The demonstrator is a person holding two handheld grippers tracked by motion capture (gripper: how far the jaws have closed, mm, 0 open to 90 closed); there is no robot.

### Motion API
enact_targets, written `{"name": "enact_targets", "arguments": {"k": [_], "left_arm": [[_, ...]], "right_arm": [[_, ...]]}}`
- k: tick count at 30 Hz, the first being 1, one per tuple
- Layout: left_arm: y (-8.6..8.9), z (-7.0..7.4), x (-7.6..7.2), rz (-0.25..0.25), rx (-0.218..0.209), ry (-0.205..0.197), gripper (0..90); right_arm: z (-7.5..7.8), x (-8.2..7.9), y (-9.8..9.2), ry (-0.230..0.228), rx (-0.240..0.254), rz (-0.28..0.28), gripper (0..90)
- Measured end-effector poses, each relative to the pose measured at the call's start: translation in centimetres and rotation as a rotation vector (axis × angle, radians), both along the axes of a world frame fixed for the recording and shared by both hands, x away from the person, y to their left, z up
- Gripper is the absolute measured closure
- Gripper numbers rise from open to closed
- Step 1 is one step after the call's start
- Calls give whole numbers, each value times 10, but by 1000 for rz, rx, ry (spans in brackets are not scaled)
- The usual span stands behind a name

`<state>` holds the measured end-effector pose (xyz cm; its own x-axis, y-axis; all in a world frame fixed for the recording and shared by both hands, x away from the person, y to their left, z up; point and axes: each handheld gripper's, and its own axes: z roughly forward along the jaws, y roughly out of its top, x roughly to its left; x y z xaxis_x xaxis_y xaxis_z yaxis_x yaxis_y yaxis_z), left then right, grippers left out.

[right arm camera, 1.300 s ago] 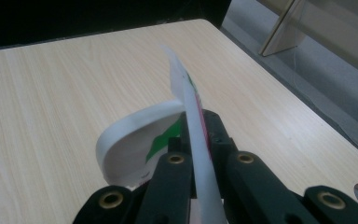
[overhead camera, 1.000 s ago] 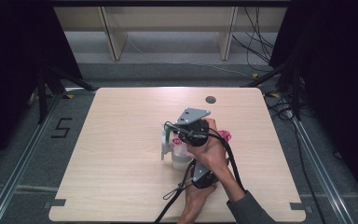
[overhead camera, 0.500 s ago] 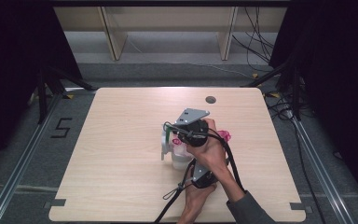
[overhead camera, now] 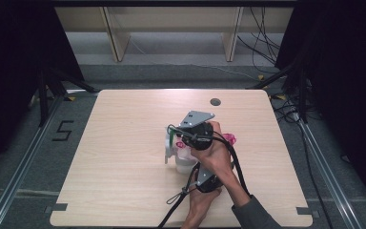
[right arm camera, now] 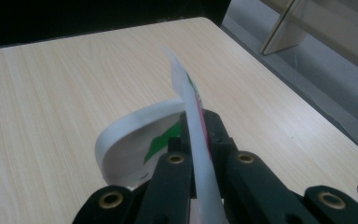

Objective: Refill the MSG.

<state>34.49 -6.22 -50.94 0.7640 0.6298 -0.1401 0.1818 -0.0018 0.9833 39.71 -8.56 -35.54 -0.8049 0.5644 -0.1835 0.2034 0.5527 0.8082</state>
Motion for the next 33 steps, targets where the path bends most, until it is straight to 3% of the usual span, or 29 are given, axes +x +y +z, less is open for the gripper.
{"name": "enact_targets", "arguments": {"k": [1,2,5,8,11,13,14,15,17,18,23,26,33], "left_arm": [[0,0,0,-1,0,-1,745],[0,0,0,-1,5,0,745],[0,-1,0,-1,4,4,745],[0,0,0,-2,-1,0,745],[0,-1,1,-1,3,5,745],[-1,-1,0,0,-1,7,745],[-1,-1,-1,25,-8,12,744],[-1,-1,-1,24,-14,14,743],[0,-1,1,-5,10,10,741],[-1,-2,0,26,-4,15,740],[1,-2,1,32,24,39,740],[3,-3,2,29,38,50,739],[5,-4,3,28,63,72,724]], "right_arm": [[1,-1,0,3,3,-4,896],[2,1,-1,-30,-15,12,897],[0,1,0,3,1,-5,897],[2,0,-1,-16,-2,10,897],[0,1,-1,-1,1,4,897],[1,2,-2,-17,-2,8,897],[1,3,-4,-45,-11,24,897],[2,1,-4,-4,8,12,897],[3,2,-7,-1,17,15,898],[3,2,-8,-6,26,13,898],[4,2,-13,11,53,1,900],[7,2,-18,19,62,23,900],[11,1,-31,-6,100,20,900]]}}
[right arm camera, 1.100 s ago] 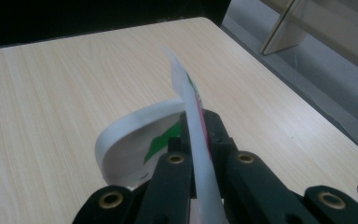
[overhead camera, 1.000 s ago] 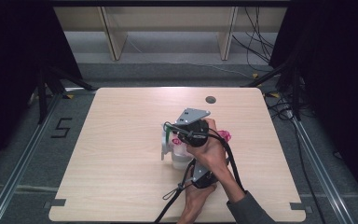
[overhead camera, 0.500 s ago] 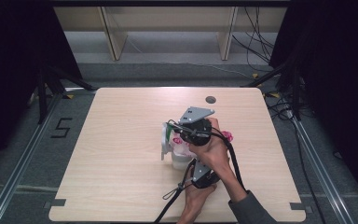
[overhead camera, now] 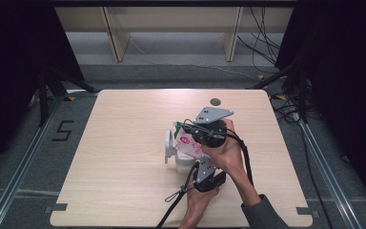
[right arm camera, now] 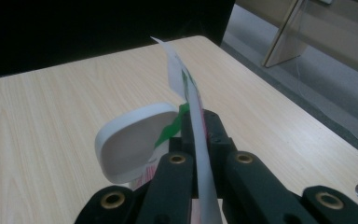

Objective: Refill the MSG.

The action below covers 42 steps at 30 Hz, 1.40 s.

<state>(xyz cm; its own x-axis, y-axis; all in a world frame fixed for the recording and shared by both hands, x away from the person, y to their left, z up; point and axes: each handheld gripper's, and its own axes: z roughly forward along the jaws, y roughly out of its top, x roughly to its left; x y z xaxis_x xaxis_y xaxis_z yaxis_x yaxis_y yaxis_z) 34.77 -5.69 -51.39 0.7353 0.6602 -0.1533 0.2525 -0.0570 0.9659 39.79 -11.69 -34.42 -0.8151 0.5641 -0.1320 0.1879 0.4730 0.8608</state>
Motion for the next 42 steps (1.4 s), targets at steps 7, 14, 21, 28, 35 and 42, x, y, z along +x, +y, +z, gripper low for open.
{"name": "enact_targets", "arguments": {"k": [7,14,21,28,35,42], "left_arm": [[2,1,-1,16,29,10,689],[2,2,-3,23,1,25,623],[7,3,-5,36,66,46,528],[19,6,-13,49,93,82,416],[31,0,-29,41,76,113,380],[42,5,-36,4,106,66,389]], "right_arm": [[8,-4,-19,14,62,5,900],[13,-8,-39,0,125,-5,900],[13,-6,-68,33,220,-13,900],[3,1,-89,84,326,-3,900],[1,2,-93,68,323,-16,900],[-11,7,-93,92,292,-63,900]]}}
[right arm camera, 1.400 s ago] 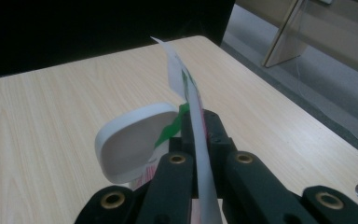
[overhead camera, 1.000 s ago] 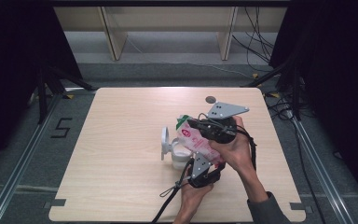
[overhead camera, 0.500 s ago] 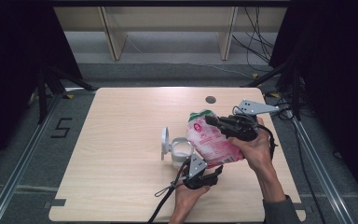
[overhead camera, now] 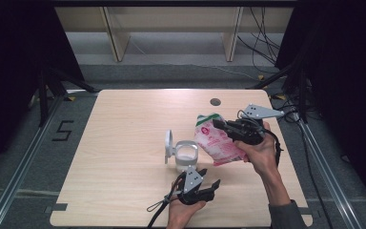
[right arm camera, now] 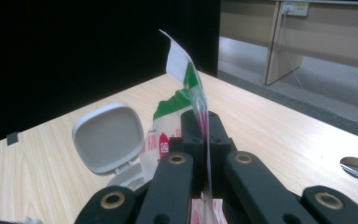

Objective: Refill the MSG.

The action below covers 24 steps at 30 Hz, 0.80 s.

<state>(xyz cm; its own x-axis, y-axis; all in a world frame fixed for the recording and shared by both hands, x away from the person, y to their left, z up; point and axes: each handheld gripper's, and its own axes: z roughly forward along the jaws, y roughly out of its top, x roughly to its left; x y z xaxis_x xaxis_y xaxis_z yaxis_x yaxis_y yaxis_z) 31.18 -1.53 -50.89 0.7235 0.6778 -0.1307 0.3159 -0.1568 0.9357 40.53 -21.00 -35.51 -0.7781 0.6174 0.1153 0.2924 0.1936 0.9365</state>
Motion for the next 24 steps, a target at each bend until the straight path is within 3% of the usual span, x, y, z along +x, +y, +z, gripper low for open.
{"name": "enact_targets", "arguments": {"k": [1,2,3,7,8,9,13,15,17,20,23,24], "left_arm": [[2,1,-1,5,5,1,389],[4,2,-2,15,14,5,388],[4,2,-2,14,-8,3,388],[12,2,-4,18,-15,-6,388],[15,3,-5,23,0,-3,388],[15,3,-6,25,-15,-4,388],[23,6,-5,38,-10,-28,388],[26,7,-6,64,-18,-4,386],[30,7,-4,58,-12,-21,385],[31,6,-2,67,-3,-14,384],[31,6,-2,68,-17,-16,384],[31,6,-2,65,-7,-17,383]], "right_arm": [[-2,3,-2,-23,-6,4,900],[-3,1,-2,0,13,-15,900],[-4,2,-5,6,6,0,900],[-14,0,-14,24,-15,-7,900],[-16,0,-18,13,-4,-3,900],[-17,-3,-22,26,10,-4,900],[-18,-12,-41,24,-14,-30,900],[-19,-15,-48,20,-24,-50,900],[-21,-17,-56,15,-47,-58,900],[-24,-18,-63,20,-63,-85,900],[-27,-16,-64,-3,-75,-104,900],[-26,-18,-63,22,-82,-113,900]]}}
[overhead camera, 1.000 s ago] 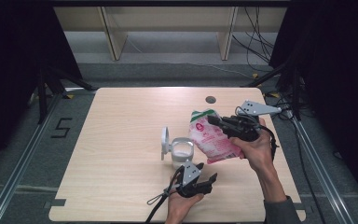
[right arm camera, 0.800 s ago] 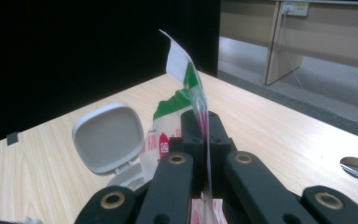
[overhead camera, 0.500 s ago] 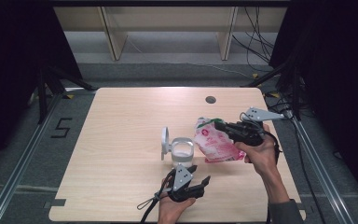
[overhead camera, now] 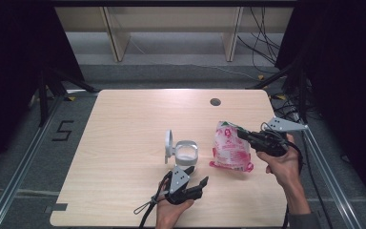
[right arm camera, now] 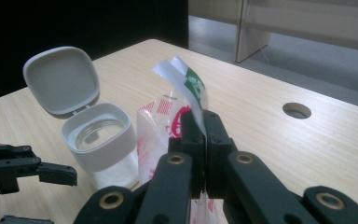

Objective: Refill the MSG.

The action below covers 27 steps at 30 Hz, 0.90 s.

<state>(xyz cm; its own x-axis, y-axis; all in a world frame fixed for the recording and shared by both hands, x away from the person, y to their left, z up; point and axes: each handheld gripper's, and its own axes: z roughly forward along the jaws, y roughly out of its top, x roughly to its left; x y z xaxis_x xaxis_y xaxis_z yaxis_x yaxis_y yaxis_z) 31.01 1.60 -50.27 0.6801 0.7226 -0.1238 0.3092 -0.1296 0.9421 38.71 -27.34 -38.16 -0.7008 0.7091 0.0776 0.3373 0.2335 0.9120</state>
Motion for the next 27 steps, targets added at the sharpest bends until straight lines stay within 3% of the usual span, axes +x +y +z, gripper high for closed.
{"name": "enact_targets", "arguments": {"k": [3,5,7,8,9,10,12,13,16,17,18,19,21,22,26,27], "left_arm": [[0,-1,-1,-7,6,4,376],[-1,0,-2,0,-7,6,376],[-1,-1,-2,11,-24,15,375],[-2,-2,-3,9,-35,10,370],[1,-1,-2,-5,-6,-6,362],[1,0,-3,0,-7,3,362],[1,0,-3,16,-36,14,362],[2,0,-3,18,-26,15,360],[5,1,-3,16,-30,6,353],[6,2,-3,23,-29,10,349],[7,2,-3,25,-31,10,348],[7,2,-3,26,-45,8,348],[11,4,-3,25,-37,2,347],[11,5,-3,32,-50,0,347],[17,9,-4,31,-25,-10,352],[18,10,-4,33,-31,-9,352]], "right_arm": [[-1,2,-1,-8,-7,-4,900],[-1,1,-1,-4,-25,-20,899],[-3,3,0,-30,-38,-45,898],[-4,4,-2,-22,-64,-43,898],[-5,3,-1,-4,-53,-56,897],[-6,4,-3,-4,-72,-55,897],[-10,5,-5,-9,-64,-72,897],[-11,6,-7,-9,-94,-87,897],[-19,9,-8,40,-115,-111,894],[-23,12,-10,29,-122,-102,894],[-25,11,-9,58,-116,-125,894],[-27,13,-11,44,-128,-123,894],[-27,13,-11,64,-124,-121,894],[-27,14,-11,46,-142,-111,894],[-27,12,-9,67,-161,-134,894],[-28,13,-11,45,-172,-126,894]]}}
